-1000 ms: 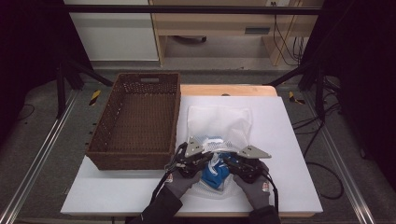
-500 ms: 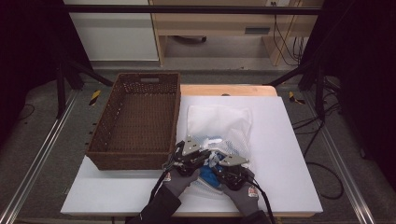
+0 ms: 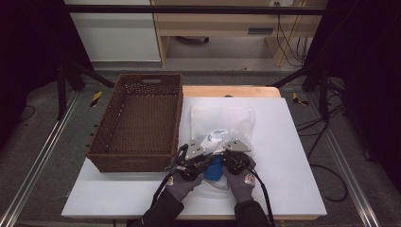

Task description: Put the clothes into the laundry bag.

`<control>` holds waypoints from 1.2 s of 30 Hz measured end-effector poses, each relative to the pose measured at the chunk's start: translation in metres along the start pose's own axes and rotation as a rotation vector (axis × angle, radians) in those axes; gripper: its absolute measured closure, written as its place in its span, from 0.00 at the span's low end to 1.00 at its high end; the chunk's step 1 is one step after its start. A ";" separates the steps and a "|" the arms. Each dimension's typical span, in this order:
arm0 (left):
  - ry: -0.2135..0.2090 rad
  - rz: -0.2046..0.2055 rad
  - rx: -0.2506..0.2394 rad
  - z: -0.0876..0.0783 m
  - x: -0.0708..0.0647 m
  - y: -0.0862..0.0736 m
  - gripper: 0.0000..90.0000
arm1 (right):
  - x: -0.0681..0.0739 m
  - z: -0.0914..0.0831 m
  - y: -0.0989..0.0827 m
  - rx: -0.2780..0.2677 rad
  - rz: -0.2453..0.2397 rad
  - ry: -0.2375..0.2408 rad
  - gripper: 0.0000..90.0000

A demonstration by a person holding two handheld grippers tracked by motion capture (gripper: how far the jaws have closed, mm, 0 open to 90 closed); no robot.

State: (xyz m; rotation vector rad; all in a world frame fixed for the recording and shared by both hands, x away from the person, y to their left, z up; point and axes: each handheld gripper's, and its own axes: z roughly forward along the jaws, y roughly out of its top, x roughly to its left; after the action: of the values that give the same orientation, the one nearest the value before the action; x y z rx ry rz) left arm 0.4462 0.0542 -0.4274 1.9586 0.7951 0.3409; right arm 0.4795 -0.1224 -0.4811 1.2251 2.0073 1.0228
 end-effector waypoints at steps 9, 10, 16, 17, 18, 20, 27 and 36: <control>0.016 -0.025 0.005 -0.001 0.010 -0.005 0.98 | -0.007 -0.052 0.001 -0.068 0.015 0.186 0.59; 0.017 -0.025 0.006 -0.001 0.010 -0.005 0.98 | -0.008 -0.056 0.000 -0.072 0.014 0.202 0.57; 0.020 -0.024 0.006 0.000 0.009 -0.005 0.98 | 0.006 -0.062 -0.011 -0.022 -0.019 0.306 0.47; 0.020 -0.024 0.006 0.000 0.010 -0.005 0.98 | 0.010 -0.059 -0.015 0.000 -0.016 0.331 0.46; 0.020 -0.023 0.006 -0.001 0.010 -0.005 0.98 | 0.013 -0.056 -0.018 0.012 -0.020 0.339 0.46; 0.018 -0.026 0.005 0.000 0.009 -0.005 0.98 | 0.021 -0.048 -0.025 0.068 -0.056 0.322 0.47; 0.008 -0.022 0.004 0.000 0.007 -0.005 0.98 | 0.022 -0.036 -0.021 0.098 -0.048 0.235 0.93; -0.017 -0.002 -0.023 -0.005 -0.002 0.003 0.98 | 0.006 -0.015 0.013 -0.093 0.079 0.096 0.93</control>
State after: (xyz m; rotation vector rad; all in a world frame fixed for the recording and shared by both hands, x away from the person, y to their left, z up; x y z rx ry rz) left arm 0.4431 0.0553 -0.4222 1.9369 0.7789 0.3305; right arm 0.4713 -0.1182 -0.4626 1.2349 1.9726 1.2204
